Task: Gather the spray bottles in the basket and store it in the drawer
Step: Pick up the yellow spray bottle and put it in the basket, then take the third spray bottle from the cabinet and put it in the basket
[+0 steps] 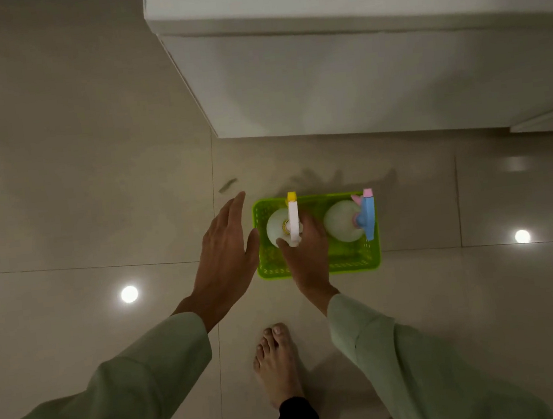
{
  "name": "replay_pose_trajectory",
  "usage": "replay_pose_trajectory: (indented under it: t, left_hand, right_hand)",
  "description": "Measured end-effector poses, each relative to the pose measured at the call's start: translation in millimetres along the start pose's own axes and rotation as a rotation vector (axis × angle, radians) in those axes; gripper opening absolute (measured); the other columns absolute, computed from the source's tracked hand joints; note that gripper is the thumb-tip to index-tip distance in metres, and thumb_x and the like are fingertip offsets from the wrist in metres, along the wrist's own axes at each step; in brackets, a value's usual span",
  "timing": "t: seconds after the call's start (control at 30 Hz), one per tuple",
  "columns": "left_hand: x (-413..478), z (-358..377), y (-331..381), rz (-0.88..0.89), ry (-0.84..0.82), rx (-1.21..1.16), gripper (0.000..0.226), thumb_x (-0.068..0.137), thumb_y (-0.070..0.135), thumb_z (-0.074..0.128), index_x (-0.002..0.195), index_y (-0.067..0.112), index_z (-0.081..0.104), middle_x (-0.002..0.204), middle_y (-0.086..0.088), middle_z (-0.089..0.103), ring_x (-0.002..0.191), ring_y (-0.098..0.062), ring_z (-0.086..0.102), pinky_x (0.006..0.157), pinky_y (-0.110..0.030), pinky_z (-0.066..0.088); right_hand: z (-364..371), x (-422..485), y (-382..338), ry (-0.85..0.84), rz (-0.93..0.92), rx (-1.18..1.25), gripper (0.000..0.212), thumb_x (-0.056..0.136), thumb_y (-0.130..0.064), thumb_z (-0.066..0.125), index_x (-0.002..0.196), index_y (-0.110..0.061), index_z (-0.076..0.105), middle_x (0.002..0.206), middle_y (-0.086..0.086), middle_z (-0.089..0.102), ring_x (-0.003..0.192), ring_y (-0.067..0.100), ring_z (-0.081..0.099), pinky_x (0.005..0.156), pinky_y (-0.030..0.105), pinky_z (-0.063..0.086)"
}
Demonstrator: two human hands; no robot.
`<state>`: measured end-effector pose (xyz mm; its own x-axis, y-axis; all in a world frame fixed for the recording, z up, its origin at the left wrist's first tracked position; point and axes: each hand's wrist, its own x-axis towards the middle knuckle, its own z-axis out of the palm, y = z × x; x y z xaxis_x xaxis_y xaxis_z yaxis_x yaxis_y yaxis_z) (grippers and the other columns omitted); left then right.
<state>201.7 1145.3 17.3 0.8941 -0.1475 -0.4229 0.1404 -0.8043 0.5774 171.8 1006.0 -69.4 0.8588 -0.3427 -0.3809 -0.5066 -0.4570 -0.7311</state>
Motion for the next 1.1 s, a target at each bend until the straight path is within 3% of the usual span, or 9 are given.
replay_pose_trajectory:
  t: [0.13,0.2,0.27,0.37,0.5,0.67,0.83,0.97,1.1]
  left_hand:
    - [-11.4,-13.8,23.8,0.018,0.003,-0.001,0.06,0.101,0.027,0.043,0.155,0.018,0.018,0.16,-0.004,0.028,0.146,-0.022,0.028,0.117,-0.039,0.025]
    - [-21.6,-26.7,42.0,0.023,0.001,-0.009,0.059,0.102,0.026,0.043,0.155,0.018,0.018,0.16,-0.003,0.027,0.146,-0.021,0.028,0.117,-0.038,0.025]
    - [-32.8,-42.2,62.6,0.034,0.006,-0.024,0.059,0.102,0.027,0.043,0.155,0.019,0.018,0.159,-0.002,0.028,0.146,-0.02,0.028,0.117,-0.037,0.025]
    - [-45.7,-73.8,99.0,0.069,0.039,-0.035,0.059,0.102,0.028,0.043,0.155,0.02,0.018,0.161,-0.001,0.025,0.147,-0.019,0.026,0.118,-0.036,0.025]
    - [-45.1,-124.1,153.8,0.144,0.087,-0.062,0.056,0.102,0.031,0.043,0.154,0.024,0.022,0.16,0.002,0.027,0.147,-0.015,0.027,0.117,-0.027,0.023]
    - [-6.6,-185.3,229.2,0.274,0.176,-0.091,0.053,0.101,0.029,0.045,0.152,0.024,0.029,0.154,0.003,0.039,0.137,-0.017,0.044,0.111,-0.035,0.04]
    - [63.3,-218.6,286.5,0.266,0.259,-0.162,0.052,0.1,0.037,0.045,0.15,0.028,0.03,0.152,0.005,0.042,0.134,-0.017,0.049,0.11,-0.042,0.042]
    - [126.5,-225.7,308.7,0.226,0.297,-0.171,0.051,0.1,0.038,0.046,0.148,0.032,0.031,0.148,0.005,0.047,0.131,-0.018,0.05,0.107,-0.047,0.044]
    - [179.0,-221.8,320.8,0.14,0.331,-0.189,0.05,0.099,0.035,0.049,0.147,0.029,0.035,0.144,0.003,0.051,0.126,-0.02,0.053,0.105,-0.048,0.045]
  right_hand:
    - [-28.7,-7.4,-7.8,-0.213,0.105,0.11,0.094,0.061,-0.011,0.089,0.142,-0.016,0.042,0.129,0.006,0.058,0.121,0.028,0.054,0.098,0.043,0.049]
    - [-54.7,-15.0,-23.2,-0.287,0.115,0.176,0.106,0.059,-0.008,0.092,0.148,-0.015,0.036,0.138,0.008,0.054,0.128,0.028,0.052,0.103,0.051,0.049]
    - [-85.9,-24.1,-46.3,-0.295,0.081,0.221,0.1,0.064,-0.008,0.092,0.148,-0.013,0.038,0.141,0.005,0.054,0.132,0.023,0.051,0.106,0.054,0.047]
    - [-143.8,-32.0,-96.6,-0.215,-0.013,0.196,0.076,0.076,-0.025,0.087,0.142,-0.019,0.049,0.134,-0.015,0.055,0.126,0.0,0.051,0.107,0.045,0.047]
    - [-220.4,-24.1,-175.0,-0.079,-0.189,0.207,0.052,0.08,-0.035,0.077,0.128,-0.028,0.059,0.129,-0.014,0.061,0.122,0.006,0.057,0.098,0.042,0.053]
    - [-294.3,19.0,-267.7,0.001,-0.295,0.265,0.039,0.088,-0.023,0.076,0.124,-0.029,0.061,0.128,-0.018,0.062,0.12,0.005,0.057,0.092,0.028,0.052]
    - [-336.0,101.4,-332.0,0.11,-0.357,0.223,0.039,0.09,-0.025,0.074,0.125,-0.018,0.059,0.131,-0.004,0.061,0.121,0.014,0.057,0.087,0.015,0.048]
    - [-343.3,182.6,-364.7,0.068,-0.326,0.05,0.053,0.088,-0.044,0.069,0.132,-0.022,0.052,0.131,-0.002,0.054,0.125,0.021,0.05,0.1,0.042,0.049]
    - [-336.0,258.2,-384.6,-0.103,-0.155,-0.093,0.074,0.08,-0.063,0.063,0.138,-0.023,0.041,0.14,0.002,0.048,0.129,0.025,0.048,0.103,0.045,0.045]
